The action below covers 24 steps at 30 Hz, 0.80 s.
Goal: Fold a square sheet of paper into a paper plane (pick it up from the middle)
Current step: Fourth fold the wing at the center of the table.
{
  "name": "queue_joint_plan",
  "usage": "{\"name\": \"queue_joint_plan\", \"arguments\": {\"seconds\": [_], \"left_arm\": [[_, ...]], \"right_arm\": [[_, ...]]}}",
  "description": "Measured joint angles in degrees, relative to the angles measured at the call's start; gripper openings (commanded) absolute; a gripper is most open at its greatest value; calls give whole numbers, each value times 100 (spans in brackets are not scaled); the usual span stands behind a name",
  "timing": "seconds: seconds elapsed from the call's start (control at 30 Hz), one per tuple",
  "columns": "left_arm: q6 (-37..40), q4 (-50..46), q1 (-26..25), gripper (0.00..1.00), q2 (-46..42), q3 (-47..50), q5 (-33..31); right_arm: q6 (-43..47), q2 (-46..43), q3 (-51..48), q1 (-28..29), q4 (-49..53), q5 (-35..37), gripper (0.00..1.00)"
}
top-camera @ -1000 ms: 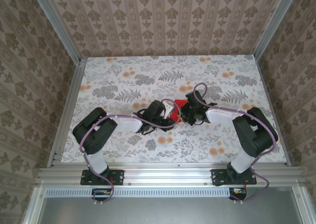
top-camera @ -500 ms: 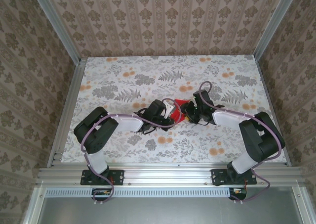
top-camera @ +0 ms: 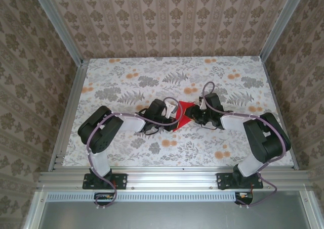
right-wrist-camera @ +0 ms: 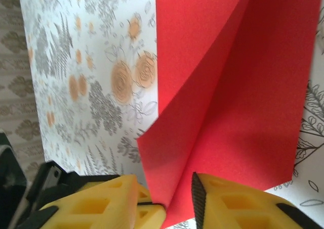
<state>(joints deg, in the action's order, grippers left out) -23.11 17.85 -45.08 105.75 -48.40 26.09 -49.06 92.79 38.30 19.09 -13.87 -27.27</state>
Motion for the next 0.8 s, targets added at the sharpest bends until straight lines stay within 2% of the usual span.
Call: {"name": "queue_joint_plan", "arguments": {"seconds": [0.33, 0.6, 0.8], "left_arm": [[-452, 391, 232, 2, 192, 0, 597], [-726, 647, 356, 0, 387, 2, 846], [-887, 782, 393, 0, 494, 4, 933]], "right_arm": [[380, 323, -4, -120, -448, -439, 30], [420, 356, -111, -247, -793, -448, 26], [413, 636, -133, -245, -981, -450, 27]]}}
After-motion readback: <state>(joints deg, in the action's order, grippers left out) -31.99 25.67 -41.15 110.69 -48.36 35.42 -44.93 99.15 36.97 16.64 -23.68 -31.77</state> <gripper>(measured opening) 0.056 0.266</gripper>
